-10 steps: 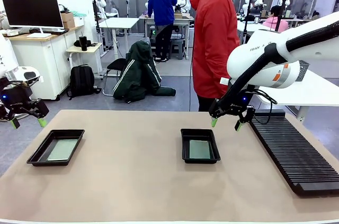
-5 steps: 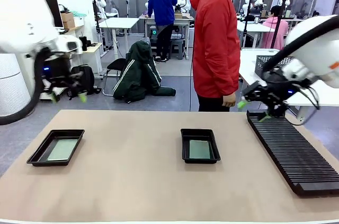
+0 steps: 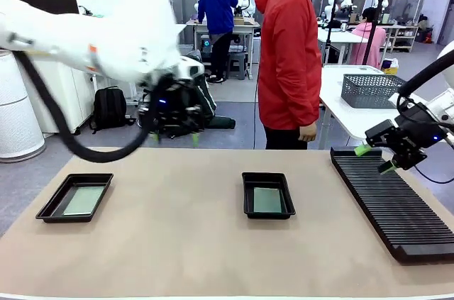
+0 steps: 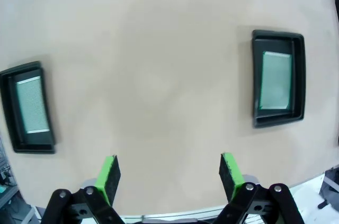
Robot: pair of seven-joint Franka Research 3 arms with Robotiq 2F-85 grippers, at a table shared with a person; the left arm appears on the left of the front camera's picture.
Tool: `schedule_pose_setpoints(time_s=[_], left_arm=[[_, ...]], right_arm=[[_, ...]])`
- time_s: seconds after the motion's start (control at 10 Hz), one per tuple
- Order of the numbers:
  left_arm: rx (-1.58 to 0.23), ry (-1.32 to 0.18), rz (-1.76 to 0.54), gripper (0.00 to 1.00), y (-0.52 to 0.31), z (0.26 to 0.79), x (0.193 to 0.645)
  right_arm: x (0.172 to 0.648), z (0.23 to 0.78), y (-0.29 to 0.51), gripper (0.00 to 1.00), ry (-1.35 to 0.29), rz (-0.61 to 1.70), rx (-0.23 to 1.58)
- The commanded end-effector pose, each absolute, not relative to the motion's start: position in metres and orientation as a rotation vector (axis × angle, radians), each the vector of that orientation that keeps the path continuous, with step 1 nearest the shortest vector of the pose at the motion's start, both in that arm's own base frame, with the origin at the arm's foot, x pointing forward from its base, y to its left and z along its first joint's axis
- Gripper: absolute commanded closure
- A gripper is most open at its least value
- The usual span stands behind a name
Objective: Inspect and transfer BCBs to ESD trays.
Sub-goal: Pick up the ESD tray and place it on the left side of the table.
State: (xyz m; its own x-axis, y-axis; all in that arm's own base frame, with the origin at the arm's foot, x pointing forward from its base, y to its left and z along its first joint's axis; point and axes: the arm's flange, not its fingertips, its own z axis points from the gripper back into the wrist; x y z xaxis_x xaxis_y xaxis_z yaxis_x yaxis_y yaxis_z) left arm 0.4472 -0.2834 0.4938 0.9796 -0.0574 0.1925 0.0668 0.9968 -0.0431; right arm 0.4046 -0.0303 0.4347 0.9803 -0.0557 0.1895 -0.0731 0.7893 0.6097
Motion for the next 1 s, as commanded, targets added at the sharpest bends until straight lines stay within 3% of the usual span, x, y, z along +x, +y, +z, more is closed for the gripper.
schedule_pose_setpoints(time_s=[0.0, 0.4, 0.9], left_arm=[[0.001, -0.212, -0.012, 0.00, -0.332, 0.479, 0.473], [0.008, -0.168, 0.005, 0.00, -0.413, 0.411, 0.500], [0.006, -0.148, 0.042, 0.00, -0.445, 0.342, 0.524]], right_arm=[[0.414, 0.424, -0.043, 0.00, -0.191, 0.074, 0.683], [0.405, 0.435, -0.030, 0.00, -0.202, 0.009, 0.662], [0.405, 0.435, -0.030, 0.00, -0.202, 0.009, 0.662]])
